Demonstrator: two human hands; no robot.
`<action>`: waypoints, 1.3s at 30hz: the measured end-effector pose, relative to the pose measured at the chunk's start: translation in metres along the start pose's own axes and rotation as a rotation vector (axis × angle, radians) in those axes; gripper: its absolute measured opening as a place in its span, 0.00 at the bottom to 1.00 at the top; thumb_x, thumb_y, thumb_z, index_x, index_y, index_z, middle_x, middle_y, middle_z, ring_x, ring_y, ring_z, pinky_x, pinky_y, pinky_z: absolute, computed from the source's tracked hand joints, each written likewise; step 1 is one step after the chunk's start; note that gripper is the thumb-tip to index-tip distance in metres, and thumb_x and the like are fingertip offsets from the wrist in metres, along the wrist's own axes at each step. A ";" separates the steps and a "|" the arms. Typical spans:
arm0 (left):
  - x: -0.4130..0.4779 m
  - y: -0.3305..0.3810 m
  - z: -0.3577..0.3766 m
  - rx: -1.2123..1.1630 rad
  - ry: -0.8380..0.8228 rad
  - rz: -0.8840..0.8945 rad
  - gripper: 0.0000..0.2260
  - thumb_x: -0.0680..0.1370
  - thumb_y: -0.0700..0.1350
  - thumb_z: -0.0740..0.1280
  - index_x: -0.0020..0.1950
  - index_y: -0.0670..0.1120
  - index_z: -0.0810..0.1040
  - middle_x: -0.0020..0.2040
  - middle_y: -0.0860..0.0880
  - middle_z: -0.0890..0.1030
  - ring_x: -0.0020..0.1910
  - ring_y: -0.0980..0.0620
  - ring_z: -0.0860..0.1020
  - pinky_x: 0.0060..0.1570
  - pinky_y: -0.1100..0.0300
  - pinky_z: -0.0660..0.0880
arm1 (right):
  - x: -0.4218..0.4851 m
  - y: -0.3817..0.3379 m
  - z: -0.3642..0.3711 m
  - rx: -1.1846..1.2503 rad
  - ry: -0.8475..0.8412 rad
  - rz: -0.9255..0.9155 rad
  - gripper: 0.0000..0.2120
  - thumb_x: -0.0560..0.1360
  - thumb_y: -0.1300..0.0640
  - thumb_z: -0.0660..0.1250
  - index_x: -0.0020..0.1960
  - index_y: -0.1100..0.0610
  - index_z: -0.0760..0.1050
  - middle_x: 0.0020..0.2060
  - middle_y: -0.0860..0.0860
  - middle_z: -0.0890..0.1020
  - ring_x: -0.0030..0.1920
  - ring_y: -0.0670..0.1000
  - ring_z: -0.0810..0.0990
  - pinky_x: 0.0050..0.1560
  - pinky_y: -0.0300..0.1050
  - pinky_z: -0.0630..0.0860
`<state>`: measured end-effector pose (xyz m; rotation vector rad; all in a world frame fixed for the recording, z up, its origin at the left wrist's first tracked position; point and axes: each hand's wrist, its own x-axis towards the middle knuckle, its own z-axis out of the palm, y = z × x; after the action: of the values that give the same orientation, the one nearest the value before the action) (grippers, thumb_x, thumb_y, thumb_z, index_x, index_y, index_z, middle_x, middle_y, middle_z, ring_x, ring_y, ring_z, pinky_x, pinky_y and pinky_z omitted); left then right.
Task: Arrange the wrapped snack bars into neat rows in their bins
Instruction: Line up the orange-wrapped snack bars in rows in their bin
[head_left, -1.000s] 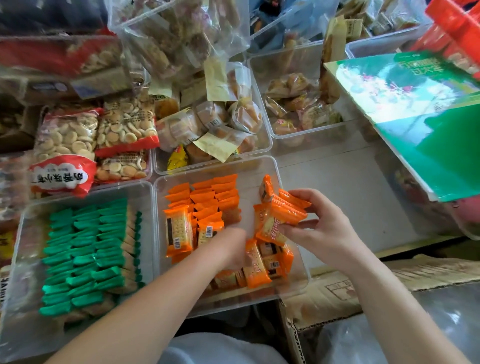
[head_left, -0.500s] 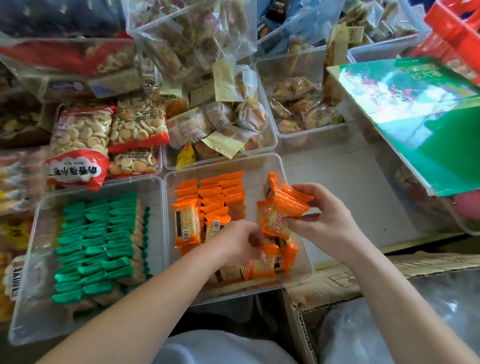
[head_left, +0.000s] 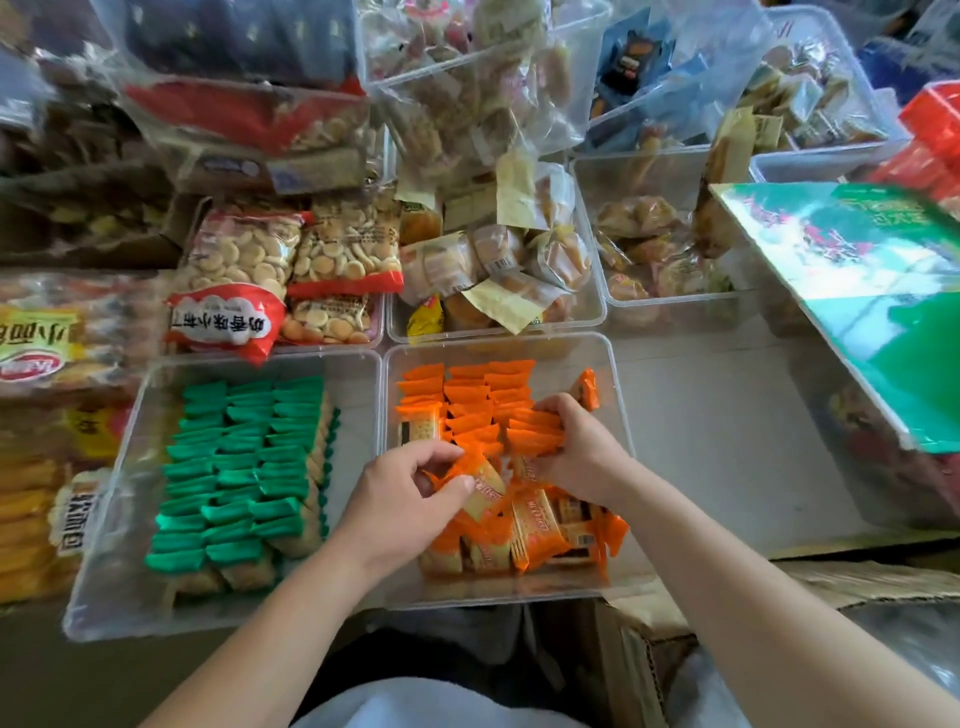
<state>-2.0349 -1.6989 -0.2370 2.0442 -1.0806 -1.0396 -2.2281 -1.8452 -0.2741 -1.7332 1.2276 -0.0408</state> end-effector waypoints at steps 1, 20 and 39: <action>0.000 0.000 -0.002 -0.004 0.028 0.008 0.10 0.77 0.52 0.75 0.58 0.59 0.83 0.45 0.59 0.83 0.42 0.59 0.81 0.41 0.66 0.78 | 0.006 0.003 0.004 -0.004 0.001 0.013 0.33 0.72 0.62 0.76 0.72 0.50 0.66 0.61 0.49 0.77 0.57 0.49 0.78 0.46 0.37 0.76; 0.005 0.000 -0.006 -0.076 0.069 -0.002 0.10 0.77 0.51 0.75 0.58 0.58 0.83 0.47 0.61 0.83 0.45 0.65 0.80 0.44 0.70 0.77 | 0.038 0.030 0.047 -0.045 0.061 0.265 0.16 0.70 0.52 0.80 0.55 0.51 0.80 0.51 0.49 0.85 0.49 0.51 0.83 0.52 0.51 0.83; -0.014 -0.019 -0.005 -0.184 0.113 -0.021 0.10 0.78 0.47 0.76 0.58 0.54 0.85 0.46 0.58 0.86 0.44 0.58 0.83 0.46 0.56 0.85 | 0.017 0.020 0.054 -0.376 -0.335 0.181 0.20 0.80 0.37 0.63 0.67 0.44 0.79 0.62 0.48 0.82 0.59 0.53 0.80 0.62 0.50 0.79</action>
<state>-2.0281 -1.6768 -0.2443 1.9444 -0.8751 -0.9831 -2.2064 -1.8219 -0.3246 -1.8419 1.1841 0.5983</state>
